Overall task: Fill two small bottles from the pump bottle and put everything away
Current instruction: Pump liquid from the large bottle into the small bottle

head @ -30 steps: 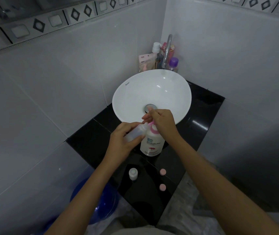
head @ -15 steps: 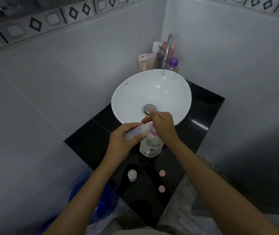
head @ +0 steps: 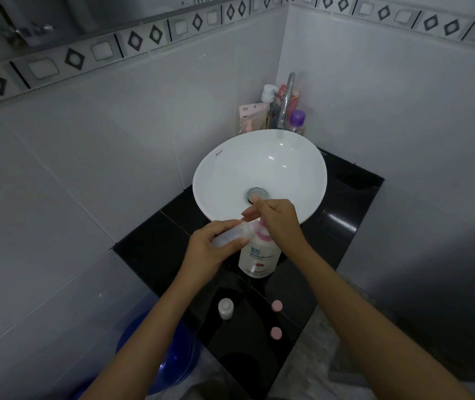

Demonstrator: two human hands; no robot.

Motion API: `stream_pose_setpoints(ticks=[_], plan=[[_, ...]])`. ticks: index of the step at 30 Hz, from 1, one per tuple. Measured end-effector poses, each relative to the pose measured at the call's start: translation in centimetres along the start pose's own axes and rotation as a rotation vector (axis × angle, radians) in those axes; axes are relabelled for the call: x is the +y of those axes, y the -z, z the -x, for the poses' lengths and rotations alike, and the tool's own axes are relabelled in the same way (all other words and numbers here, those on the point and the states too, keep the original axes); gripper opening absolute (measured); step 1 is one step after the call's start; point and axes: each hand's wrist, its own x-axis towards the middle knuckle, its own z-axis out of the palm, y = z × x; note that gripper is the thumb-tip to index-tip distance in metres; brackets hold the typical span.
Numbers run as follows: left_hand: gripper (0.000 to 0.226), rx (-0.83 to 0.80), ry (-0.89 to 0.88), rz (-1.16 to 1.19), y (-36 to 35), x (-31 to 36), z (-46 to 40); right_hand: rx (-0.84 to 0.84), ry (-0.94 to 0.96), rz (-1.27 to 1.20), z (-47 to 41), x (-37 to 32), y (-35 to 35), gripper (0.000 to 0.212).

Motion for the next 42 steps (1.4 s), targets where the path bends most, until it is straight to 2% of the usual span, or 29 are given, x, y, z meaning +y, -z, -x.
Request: stream_pose_setpoints(ticks=[8,11,18,24,28,33,42], plan=[[0.039,-0.036,0.025,0.041,0.0,0.0,0.2,0.044,0.009,-0.002,0.4,0.7,-0.4,0.044],[0.030,-0.057,0.045,0.034,-0.1,-0.2,0.2,0.056,0.024,0.057,0.7,1.9,-0.7,0.044],[0.031,-0.048,0.022,0.113,0.0,0.5,0.2,0.013,0.042,0.044,-0.2,0.5,-0.2,0.040],[0.030,-0.059,0.032,0.096,-0.1,0.2,0.1,0.074,0.069,0.049,0.3,1.6,-0.5,0.044],[0.028,-0.066,0.044,0.066,-0.2,-0.1,0.3,0.058,0.068,0.082,0.7,2.6,-0.7,0.043],[0.029,-0.056,0.042,0.133,-0.1,0.4,0.2,-0.016,0.085,0.069,-0.1,0.6,0.1,0.038],[0.030,-0.076,0.074,0.092,-0.1,-0.1,0.1,0.044,0.061,0.068,0.6,2.1,-0.4,0.042]])
